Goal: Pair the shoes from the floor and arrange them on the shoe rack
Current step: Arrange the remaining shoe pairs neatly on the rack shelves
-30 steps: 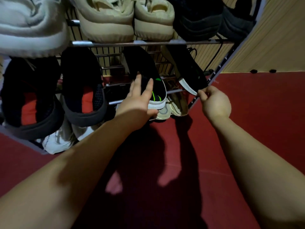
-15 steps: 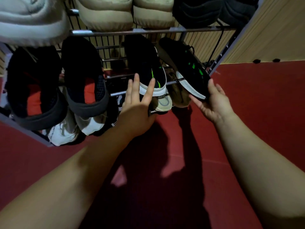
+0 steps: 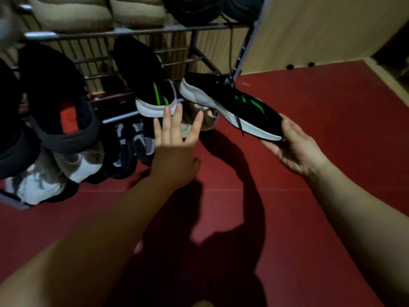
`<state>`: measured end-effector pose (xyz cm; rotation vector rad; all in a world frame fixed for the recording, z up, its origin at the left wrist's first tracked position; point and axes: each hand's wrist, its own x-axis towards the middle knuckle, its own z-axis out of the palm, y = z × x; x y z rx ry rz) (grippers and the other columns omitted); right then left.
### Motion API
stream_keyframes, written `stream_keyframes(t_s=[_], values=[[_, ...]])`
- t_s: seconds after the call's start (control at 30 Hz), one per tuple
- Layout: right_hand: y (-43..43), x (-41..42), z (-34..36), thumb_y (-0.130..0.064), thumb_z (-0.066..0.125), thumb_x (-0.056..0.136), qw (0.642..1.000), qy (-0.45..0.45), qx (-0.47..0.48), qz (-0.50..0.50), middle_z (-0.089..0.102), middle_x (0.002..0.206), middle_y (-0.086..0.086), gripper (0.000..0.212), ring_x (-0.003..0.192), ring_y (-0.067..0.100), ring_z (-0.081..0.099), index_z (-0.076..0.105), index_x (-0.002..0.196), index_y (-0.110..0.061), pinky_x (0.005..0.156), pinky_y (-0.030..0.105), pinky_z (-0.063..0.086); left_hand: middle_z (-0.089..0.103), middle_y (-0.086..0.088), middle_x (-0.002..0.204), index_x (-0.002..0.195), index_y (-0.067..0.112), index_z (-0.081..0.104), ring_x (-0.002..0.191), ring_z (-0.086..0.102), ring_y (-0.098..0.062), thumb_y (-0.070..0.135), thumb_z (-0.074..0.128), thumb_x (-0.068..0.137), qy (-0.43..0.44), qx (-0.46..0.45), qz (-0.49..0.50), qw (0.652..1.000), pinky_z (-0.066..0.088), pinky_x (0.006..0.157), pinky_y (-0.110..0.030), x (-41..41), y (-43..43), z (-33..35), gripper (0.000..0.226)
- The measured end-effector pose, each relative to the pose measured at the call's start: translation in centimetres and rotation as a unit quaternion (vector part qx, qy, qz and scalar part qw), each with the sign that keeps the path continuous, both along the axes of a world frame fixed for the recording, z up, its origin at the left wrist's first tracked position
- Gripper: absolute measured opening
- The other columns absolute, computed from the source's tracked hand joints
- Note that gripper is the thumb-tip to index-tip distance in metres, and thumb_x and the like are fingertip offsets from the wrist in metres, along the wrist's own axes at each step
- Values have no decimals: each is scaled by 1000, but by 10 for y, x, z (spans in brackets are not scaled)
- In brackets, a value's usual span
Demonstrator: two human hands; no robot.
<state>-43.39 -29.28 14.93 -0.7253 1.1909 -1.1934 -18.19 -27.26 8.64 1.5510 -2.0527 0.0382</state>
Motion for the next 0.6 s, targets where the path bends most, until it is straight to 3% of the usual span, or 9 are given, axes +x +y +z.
stream_keyframes(t_s=[0.1, 0.13, 0.27, 0.33, 0.4, 0.47, 0.53, 0.6], values=[[30, -33, 10, -54, 92, 30, 999, 32, 4, 34, 63, 118, -4, 107, 96, 10, 68, 50, 125, -25, 66, 26, 57, 23, -33, 148, 146, 16, 27, 136, 16, -54, 37, 85, 57, -30, -9, -48, 998, 11, 105, -66, -17, -1, 13, 108], [42, -43, 13, -55, 91, 27, 999, 35, 10, 36, 64, 115, -6, 107, 93, 9, 69, 51, 123, -27, 64, 25, 57, 18, -32, 149, 148, 16, 23, 137, 12, -53, 40, 86, 57, -37, 9, -67, 997, 8, 107, -65, -23, 0, 20, 113], [80, -72, 19, -61, 88, 28, 994, 67, 45, 71, 66, 113, -8, 102, 92, 8, 69, 54, 120, -31, 60, 26, 58, -17, -17, 155, 141, 28, -21, 142, -20, -35, 57, 74, 67, -88, 101, -192, 972, -15, 112, -48, -37, -4, 35, 124], [90, -77, 22, -65, 85, 32, 990, 90, 59, 91, 66, 115, -7, 100, 94, 11, 68, 54, 120, -30, 61, 27, 59, -20, -10, 156, 140, 34, -26, 143, -21, -29, 72, 66, 60, -112, 153, -258, 947, -15, 112, -44, -36, -5, 35, 128], [94, -77, 25, -69, 82, 34, 987, 106, 62, 105, 67, 114, -6, 98, 93, 12, 69, 55, 120, -29, 61, 28, 60, -9, -6, 158, 138, 40, -27, 146, -7, -26, 86, 52, 52, -108, 214, -313, 919, -4, 117, -46, -32, 4, 33, 125], [94, -73, 27, -71, 81, 33, 987, 105, 53, 106, 70, 106, -6, 100, 81, 10, 69, 55, 119, -28, 54, 24, 58, 6, -2, 158, 140, 43, -20, 145, 11, -20, 90, 44, 52, -43, 258, -347, 901, 17, 117, -46, -26, 19, 28, 119], [90, -66, 31, -71, 81, 30, 988, 97, 39, 111, 71, 91, -7, 103, 66, 7, 67, 54, 118, -26, 46, 19, 53, 14, 5, 152, 145, 43, -10, 139, 24, -14, 88, 51, 52, 32, 284, -356, 890, 30, 112, -39, -15, 28, 26, 119], [82, -57, 33, -71, 81, 30, 988, 90, 30, 124, 70, 76, -9, 104, 55, 5, 64, 52, 118, -24, 42, 17, 50, 15, 10, 145, 145, 46, -9, 133, 29, -12, 77, 63, 51, 29, 295, -356, 886, 33, 109, -34, 0, 31, 28, 123]])
